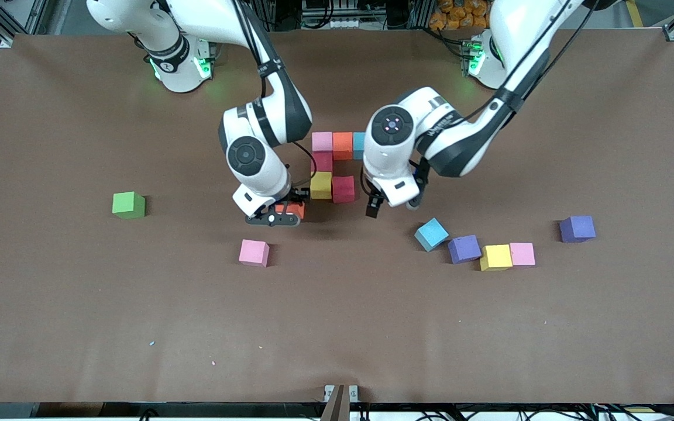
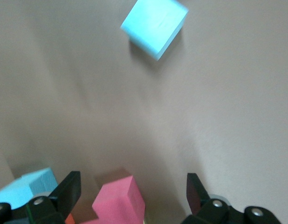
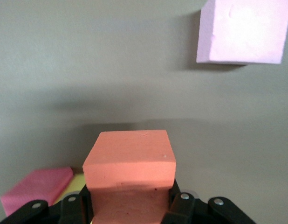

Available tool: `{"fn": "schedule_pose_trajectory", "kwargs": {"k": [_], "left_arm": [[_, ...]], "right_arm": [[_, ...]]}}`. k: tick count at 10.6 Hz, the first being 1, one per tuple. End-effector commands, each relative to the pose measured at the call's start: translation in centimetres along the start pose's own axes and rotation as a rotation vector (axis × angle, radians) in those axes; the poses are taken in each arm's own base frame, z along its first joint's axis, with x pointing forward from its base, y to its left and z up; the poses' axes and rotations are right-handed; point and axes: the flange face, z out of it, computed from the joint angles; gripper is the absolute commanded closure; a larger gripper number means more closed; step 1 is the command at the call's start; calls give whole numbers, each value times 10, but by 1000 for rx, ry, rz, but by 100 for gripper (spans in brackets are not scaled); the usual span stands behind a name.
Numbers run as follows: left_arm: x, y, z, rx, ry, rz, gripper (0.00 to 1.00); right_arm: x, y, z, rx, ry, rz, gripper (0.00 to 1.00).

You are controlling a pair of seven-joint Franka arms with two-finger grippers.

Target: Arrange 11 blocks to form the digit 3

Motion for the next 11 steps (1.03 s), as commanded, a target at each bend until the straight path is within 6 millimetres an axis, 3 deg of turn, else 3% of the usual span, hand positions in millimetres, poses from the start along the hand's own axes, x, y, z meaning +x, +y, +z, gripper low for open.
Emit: {"fn": "schedule_pose_trajectory", "kwargs": {"k": [1,4,5,11], "left_arm": [[43,14,-9,18,8,77,0],[85,34,-5,16,-15,211,0],[91,36,0,20,-20,251,0],[139,59,29,37,-46,346,0]], "right_arm": [[1,-27,14,10,-1,73,100],[-5,-37,24,18,-9,136,100],[-13,-47,31,24,-5,131,100],[-17,-55,51,-14,31,51,100]]}}
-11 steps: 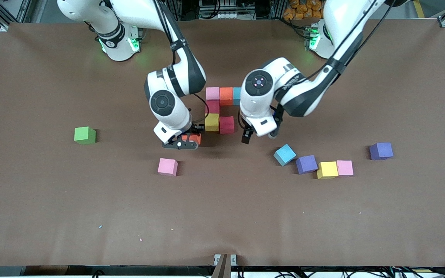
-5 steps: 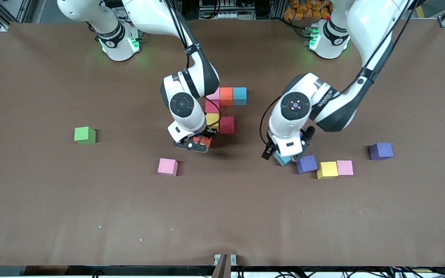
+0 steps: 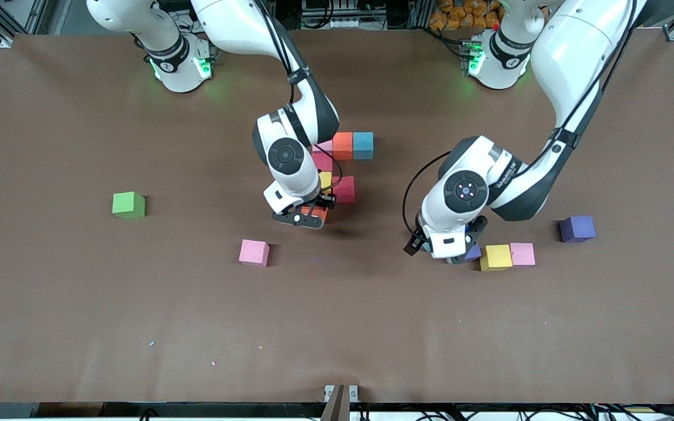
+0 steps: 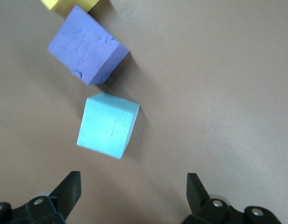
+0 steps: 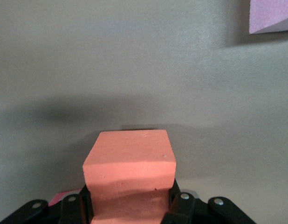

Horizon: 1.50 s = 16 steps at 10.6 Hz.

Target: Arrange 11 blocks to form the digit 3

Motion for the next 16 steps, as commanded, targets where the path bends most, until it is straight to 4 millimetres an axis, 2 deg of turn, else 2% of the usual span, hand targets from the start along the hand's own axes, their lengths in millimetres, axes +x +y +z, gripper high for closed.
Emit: {"fn": "schedule_pose_trajectory", "kwargs": {"k": [1,6,10,13,16], "left_arm": [[10,2,2,16,15,58,0],[23,-4,28,59,7,119,0],[18,-17,53,101,11,146,0],[33,-23,54,106,29,137,0],[34,-21,58,96,27,139,0]], "right_arm": [[-5,-12,7,-7,3,-44,100],[-11,-18,17,-20,32,-110,100],[-14,-19,17,-48,42,-135,100],[-22,-23,19,-52,34,-140,100],[-21,-22,20,-55,32,-147,100]]}}
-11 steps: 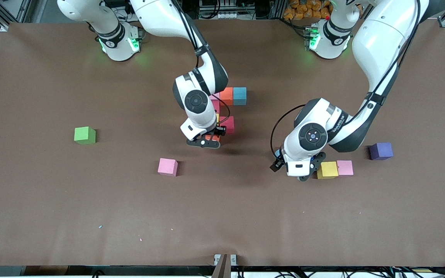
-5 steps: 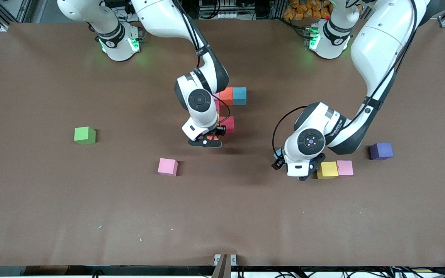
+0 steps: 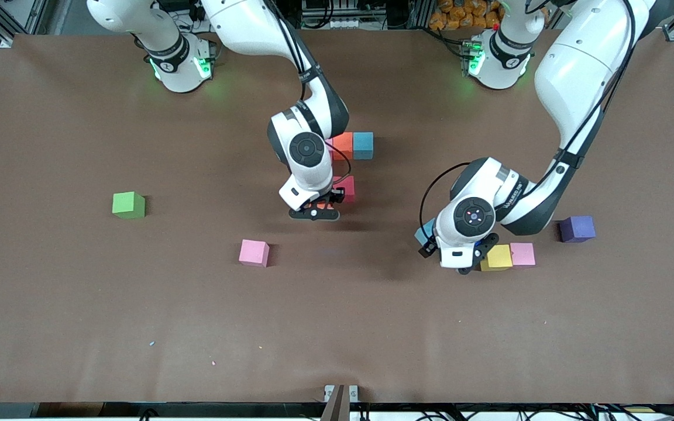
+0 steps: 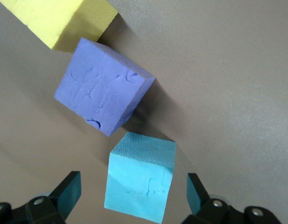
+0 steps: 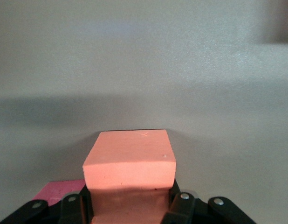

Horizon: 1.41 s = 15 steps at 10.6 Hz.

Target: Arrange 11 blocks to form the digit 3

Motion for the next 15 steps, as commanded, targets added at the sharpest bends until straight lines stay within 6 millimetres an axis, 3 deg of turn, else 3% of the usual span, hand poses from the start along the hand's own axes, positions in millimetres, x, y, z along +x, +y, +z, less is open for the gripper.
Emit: {"fn": "schedule_pose_trajectory", "kwargs": {"k": [1,4,7,8,9,10,11,12,13,15], "left_arm": [[-1,1,7,-14,14,24,0],[2,1,11,-15,5,18,0],[-9,-3,36,-29,-11,34,0],[-12,-4,41,-48,-11,40,0],[-13,-4,42,-48,-11,41,5],[-14,-5,44,-46,-13,42,29],[-16,-6,46,-43,-13,40,62],[-16,-6,44,-45,-13,22,85],[-16,-6,39,-51,-19,-1,100],[-20,-5,31,-56,-16,-87,100]], "right_arm": [[2,-1,0,-9,1,-12,100],[1,-2,0,-10,-1,-12,100],[-1,-2,2,-13,-3,-11,98],[-1,-2,2,-12,-2,-11,88],[-1,-2,2,-12,-2,-11,70],[-1,-2,2,-13,-3,-10,40],[-1,-2,2,-12,-2,-5,18],[-1,-2,2,-12,-2,-2,3],[-2,-4,1,-11,-2,-4,0],[-5,-7,-2,-7,1,-12,0]]}}
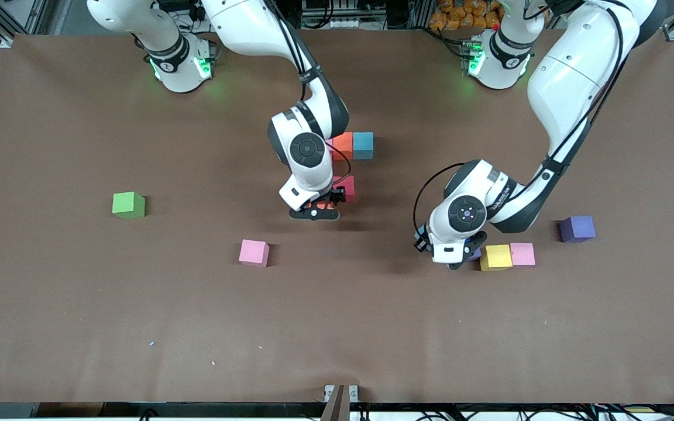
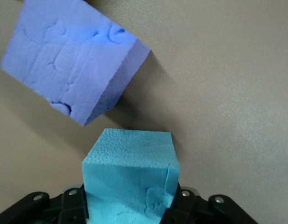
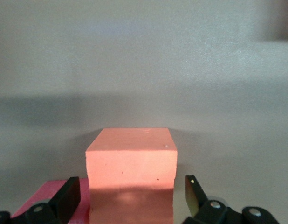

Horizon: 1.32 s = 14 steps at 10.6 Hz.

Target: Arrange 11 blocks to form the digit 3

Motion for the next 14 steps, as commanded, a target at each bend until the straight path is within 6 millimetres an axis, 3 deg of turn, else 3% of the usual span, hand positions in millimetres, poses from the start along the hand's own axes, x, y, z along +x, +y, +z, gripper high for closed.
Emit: {"fn": "schedule_pose_trajectory", "kwargs": {"k": [1,4,6,7,8,10,14], "left_arm": [[-13,-2,-17,-13,17,-68,100],[-36,-6,-33,7,18,-140,100],[-54,-3,-37,-1,7,-285,100],[-58,-2,-40,-4,-11,-463,100],[-59,-4,-41,-2,-7,-580,100],[-72,-5,-41,-23,-25,-655,100],[-112,-13,-31,-112,-80,-862,100]], "right_arm": [[0,-5,-12,7,8,-9,0],[3,-7,-29,14,5,-21,0],[12,-1,-43,-17,4,-30,0],[14,-1,-51,-32,-6,-37,0],[23,6,-62,-43,-11,-63,0],[43,31,-74,-68,-7,-109,0],[90,88,-81,-66,12,-73,0]]}}
